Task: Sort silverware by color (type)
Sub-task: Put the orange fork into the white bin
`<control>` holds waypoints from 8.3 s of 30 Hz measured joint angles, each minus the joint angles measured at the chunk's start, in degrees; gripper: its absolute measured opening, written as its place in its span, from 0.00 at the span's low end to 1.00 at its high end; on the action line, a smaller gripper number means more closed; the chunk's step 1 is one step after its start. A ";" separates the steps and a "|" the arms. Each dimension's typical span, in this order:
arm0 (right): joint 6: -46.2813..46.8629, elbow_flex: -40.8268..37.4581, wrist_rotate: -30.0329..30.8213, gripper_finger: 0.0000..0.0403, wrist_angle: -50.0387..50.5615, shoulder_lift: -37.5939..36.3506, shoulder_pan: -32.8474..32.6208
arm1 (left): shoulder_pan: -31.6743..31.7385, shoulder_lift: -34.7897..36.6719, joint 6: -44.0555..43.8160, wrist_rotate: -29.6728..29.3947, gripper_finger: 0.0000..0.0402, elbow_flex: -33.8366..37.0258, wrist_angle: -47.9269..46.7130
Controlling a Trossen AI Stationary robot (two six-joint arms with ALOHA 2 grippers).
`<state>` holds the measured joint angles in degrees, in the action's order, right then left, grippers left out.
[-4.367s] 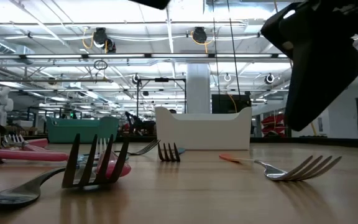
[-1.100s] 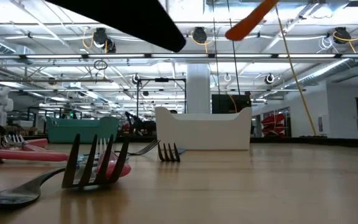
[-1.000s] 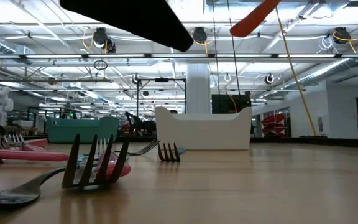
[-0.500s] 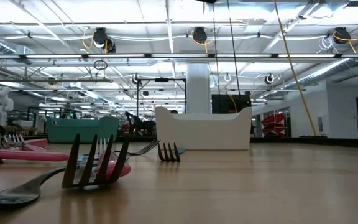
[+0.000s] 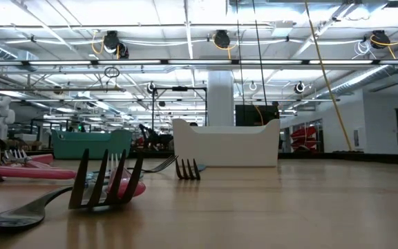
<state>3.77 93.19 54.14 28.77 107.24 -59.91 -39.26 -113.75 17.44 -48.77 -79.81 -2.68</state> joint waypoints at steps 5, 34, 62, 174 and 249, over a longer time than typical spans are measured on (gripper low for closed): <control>-0.01 0.00 0.03 0.00 -1.46 0.00 0.42 | 0.08 0.00 -0.99 -0.85 0.37 0.00 0.70; 9.80 0.02 0.82 0.11 2.45 -1.01 1.78 | -0.25 -0.08 1.58 -2.82 0.03 0.11 1.05; 50.98 -0.04 -5.12 0.22 37.38 -2.67 1.14 | 15.23 0.15 -11.84 -7.11 0.05 -0.11 -27.54; 37.57 0.00 -0.23 0.22 31.49 -10.51 6.17 | 41.28 -0.64 -19.37 21.77 0.07 -10.88 -42.56; 40.57 -0.42 -3.40 0.22 29.20 -6.78 5.51 | 2.02 0.98 -32.98 20.08 0.40 -10.41 -60.23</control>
<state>44.34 92.77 50.74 57.98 100.47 -54.39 -37.23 -112.78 -15.53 -28.69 -90.22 -62.92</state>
